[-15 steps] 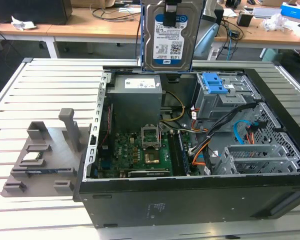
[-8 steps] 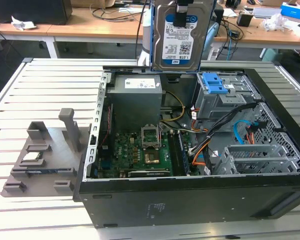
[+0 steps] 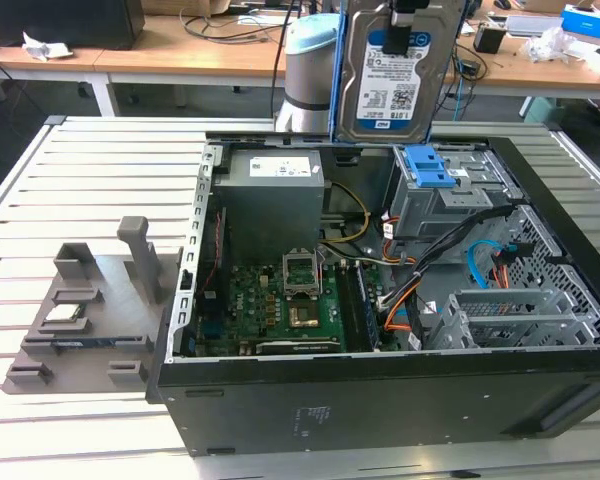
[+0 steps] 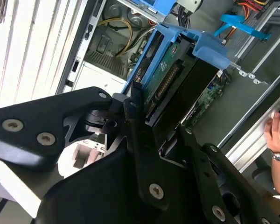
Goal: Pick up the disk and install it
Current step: 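Pick up the disk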
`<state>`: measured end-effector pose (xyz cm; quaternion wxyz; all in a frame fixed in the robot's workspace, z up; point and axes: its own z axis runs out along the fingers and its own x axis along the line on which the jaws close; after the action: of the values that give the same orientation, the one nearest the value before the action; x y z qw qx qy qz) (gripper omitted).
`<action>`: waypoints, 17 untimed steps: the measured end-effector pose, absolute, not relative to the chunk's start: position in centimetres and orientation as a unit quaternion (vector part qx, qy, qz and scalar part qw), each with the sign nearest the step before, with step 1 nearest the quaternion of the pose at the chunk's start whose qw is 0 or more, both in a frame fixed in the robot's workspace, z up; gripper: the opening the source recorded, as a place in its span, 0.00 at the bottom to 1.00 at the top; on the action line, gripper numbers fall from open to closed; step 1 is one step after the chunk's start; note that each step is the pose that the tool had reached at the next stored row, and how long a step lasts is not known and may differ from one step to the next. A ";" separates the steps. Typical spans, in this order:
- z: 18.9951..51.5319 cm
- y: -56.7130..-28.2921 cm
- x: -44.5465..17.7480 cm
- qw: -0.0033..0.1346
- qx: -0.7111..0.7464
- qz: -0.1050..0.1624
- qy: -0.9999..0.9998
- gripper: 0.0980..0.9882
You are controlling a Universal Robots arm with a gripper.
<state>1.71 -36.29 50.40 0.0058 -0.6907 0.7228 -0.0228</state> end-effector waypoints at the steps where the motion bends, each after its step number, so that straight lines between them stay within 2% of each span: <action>1: 50.4 -36.3 2.0 0.006 -0.691 -0.023 0.723 0.29; 17: 50.4 -36.3 8.2 0.006 -0.691 -0.023 0.723 0.29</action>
<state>8.16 -36.29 50.39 0.0058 -0.6907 0.7228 -0.0228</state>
